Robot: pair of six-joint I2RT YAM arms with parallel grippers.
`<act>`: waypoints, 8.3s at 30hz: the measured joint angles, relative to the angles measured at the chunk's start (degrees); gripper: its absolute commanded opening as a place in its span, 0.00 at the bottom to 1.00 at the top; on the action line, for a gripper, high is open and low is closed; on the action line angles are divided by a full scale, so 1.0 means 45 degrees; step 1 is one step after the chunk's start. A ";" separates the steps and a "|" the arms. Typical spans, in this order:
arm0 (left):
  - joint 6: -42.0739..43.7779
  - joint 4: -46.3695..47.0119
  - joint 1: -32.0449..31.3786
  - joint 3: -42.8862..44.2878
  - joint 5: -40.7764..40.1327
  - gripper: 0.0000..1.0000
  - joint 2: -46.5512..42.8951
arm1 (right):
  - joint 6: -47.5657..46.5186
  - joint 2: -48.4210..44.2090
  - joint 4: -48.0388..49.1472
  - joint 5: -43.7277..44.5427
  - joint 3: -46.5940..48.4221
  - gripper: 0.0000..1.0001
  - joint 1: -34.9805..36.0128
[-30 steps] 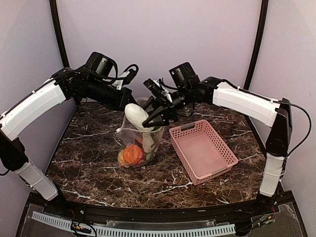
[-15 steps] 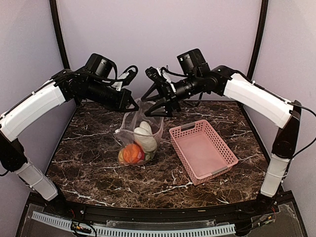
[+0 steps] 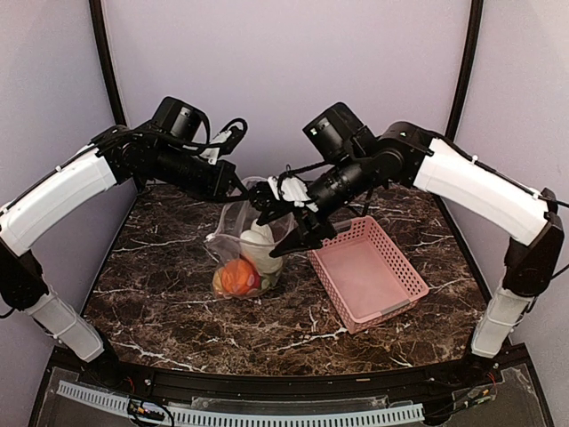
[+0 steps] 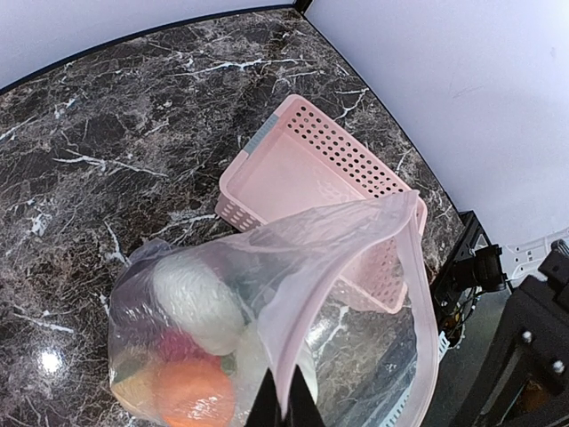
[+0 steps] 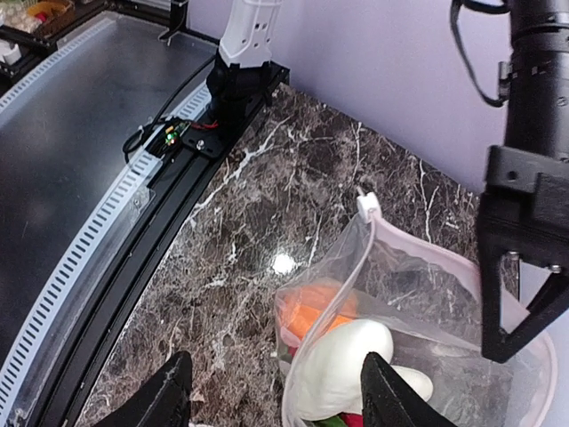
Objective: Place the food in the zip-top bag and seal the zipper
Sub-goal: Pass from the left arm to the right, then pass from the right arm to the left, then zip the zipper on the zipper food storage bag.
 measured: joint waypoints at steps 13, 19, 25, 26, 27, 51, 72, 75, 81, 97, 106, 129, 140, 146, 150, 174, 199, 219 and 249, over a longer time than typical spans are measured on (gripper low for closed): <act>0.0010 0.0005 0.0000 -0.0058 0.0049 0.18 -0.0039 | -0.0180 0.1637 -0.0777 0.4109 0.0350 0.00 0.0835; 0.0471 0.0350 0.0000 -0.0340 -0.0097 0.60 -0.0267 | -0.0078 0.1501 -0.0777 0.4707 0.1151 0.00 0.0835; 0.1107 0.2701 -0.0005 -0.3415 -0.0646 0.80 -0.3288 | 0.0019 0.0772 -0.0612 0.4911 0.1156 0.00 0.0835; 0.1175 0.3220 -0.0010 -0.4090 -0.0651 0.80 -0.4031 | 0.0029 0.0729 -0.0588 0.4920 0.1146 0.00 0.0835; 0.1253 0.3939 -0.0010 -0.4940 -0.0665 0.80 -0.5013 | 0.0044 0.0685 -0.0525 0.4925 0.1122 0.00 0.0835; 0.2001 0.9034 -0.0010 -1.0826 -0.0379 0.76 -0.8646 | 0.0923 0.0656 0.0029 0.4614 0.0903 0.00 0.0593; 0.3487 1.0890 0.0180 -1.0812 0.1287 0.40 -0.6781 | 0.0908 0.0661 -0.0029 0.3954 0.0651 0.00 0.0593; 0.3560 1.1006 0.0272 -1.0812 0.1462 0.38 -0.6771 | 0.0894 0.0661 -0.0029 0.3963 0.0651 0.01 0.0593; 0.3546 1.1453 0.0427 -1.0817 0.1681 0.30 -0.6771 | 0.0874 0.0661 -0.0053 0.4017 0.0651 0.02 0.0593; 0.3555 1.2021 0.0505 -1.1060 0.2147 0.31 -0.6756 | 0.0884 0.0777 -0.0068 0.4177 0.0656 0.02 0.0593; 0.3643 1.2279 0.0544 -1.1404 0.2526 0.31 -0.6611 | 0.0884 0.0840 -0.0068 0.4289 0.0656 0.02 0.0593; 0.3740 1.2531 0.0733 -1.1472 0.3191 0.01 -0.6499 | 0.0884 0.0865 -0.0063 0.4779 0.0656 0.04 0.0578; 0.3837 1.2293 0.0733 -1.1453 0.3478 0.01 -0.6601 | 0.1093 0.1209 -0.0306 0.4255 0.1462 0.34 0.0413; 0.4124 1.1740 0.0733 -1.1142 0.3609 0.01 -0.6518 | 0.1438 0.1666 -0.0364 0.2890 0.3220 0.34 0.0427; 0.4507 1.1283 0.0733 -1.0962 0.3638 0.01 -0.6450 | 0.1870 0.2341 -0.0340 0.2200 0.4129 0.34 0.0466; 0.5833 1.0078 0.0583 -1.0433 0.3483 0.01 -0.6358 | 0.3186 0.3793 -0.0151 0.0986 0.5280 0.33 0.0583; 0.5829 0.9855 0.0578 -1.0375 0.3283 0.01 -0.6382 | 0.3342 0.4148 0.0029 0.1059 0.5455 0.00 0.0583; 0.5829 0.9996 0.0525 -1.0836 0.1962 0.01 -0.7096 | 0.2565 0.1768 0.0733 0.1297 0.1549 0.00 -0.0792; 0.5824 1.0545 0.0617 -1.0933 0.1734 0.01 -0.6902 | 0.2157 -0.1617 0.0661 0.1345 -0.3045 0.00 -0.4478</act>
